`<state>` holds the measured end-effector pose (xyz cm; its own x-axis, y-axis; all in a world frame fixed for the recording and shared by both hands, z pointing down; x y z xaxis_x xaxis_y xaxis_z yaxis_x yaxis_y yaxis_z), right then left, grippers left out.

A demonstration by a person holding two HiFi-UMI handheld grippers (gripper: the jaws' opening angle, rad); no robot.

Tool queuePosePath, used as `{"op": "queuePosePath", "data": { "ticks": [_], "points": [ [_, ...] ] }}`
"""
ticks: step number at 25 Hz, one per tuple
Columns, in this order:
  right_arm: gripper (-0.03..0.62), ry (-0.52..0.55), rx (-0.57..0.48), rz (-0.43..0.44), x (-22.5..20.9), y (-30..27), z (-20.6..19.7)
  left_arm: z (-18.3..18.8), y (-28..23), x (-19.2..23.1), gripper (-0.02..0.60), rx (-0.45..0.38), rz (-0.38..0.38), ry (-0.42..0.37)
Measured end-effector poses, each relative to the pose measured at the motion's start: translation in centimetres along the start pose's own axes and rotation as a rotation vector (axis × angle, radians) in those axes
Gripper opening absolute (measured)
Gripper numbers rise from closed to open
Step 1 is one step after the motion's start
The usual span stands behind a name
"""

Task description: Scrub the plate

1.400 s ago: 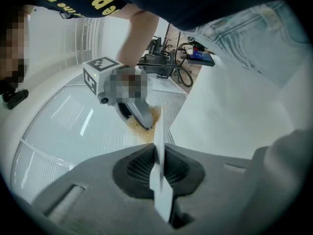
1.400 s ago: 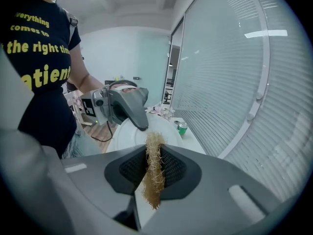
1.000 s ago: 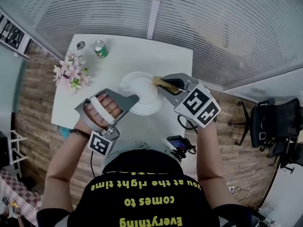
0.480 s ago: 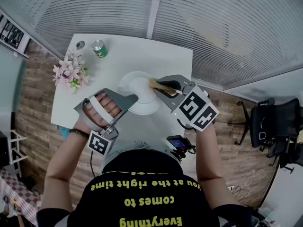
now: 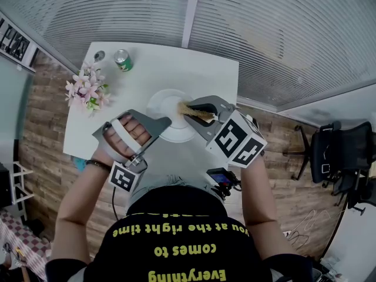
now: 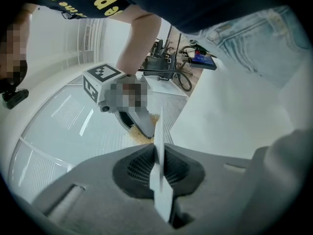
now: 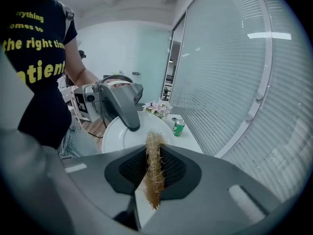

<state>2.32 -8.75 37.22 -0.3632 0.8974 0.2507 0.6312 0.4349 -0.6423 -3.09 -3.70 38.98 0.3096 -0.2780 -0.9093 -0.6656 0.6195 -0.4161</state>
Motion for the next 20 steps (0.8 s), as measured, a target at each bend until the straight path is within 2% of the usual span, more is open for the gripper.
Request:
{"op": "queuePosePath", "data": {
  "ticks": [12,20],
  "points": [
    [0.057,0.052,-0.047,0.046,1.8,0.2,2.3,0.1,0.0,0.1,0.018,0.000,0.003,0.004],
    [0.057,0.010,-0.063,0.035,0.5,0.4,1.7,0.5,0.4,0.6,0.018,-0.010,0.013,0.001]
  ]
}}
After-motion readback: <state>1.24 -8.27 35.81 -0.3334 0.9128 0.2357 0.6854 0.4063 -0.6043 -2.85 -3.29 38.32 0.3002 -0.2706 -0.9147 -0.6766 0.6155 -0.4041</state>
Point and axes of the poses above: the fingertips, and each gripper's own axes: y backward along the fingers, x to its left, z out of its top, the point moved 3 cm from there along y, backward along the fingers, and after that the axes turned 7 degrees about -z, right-handed, at the moved point
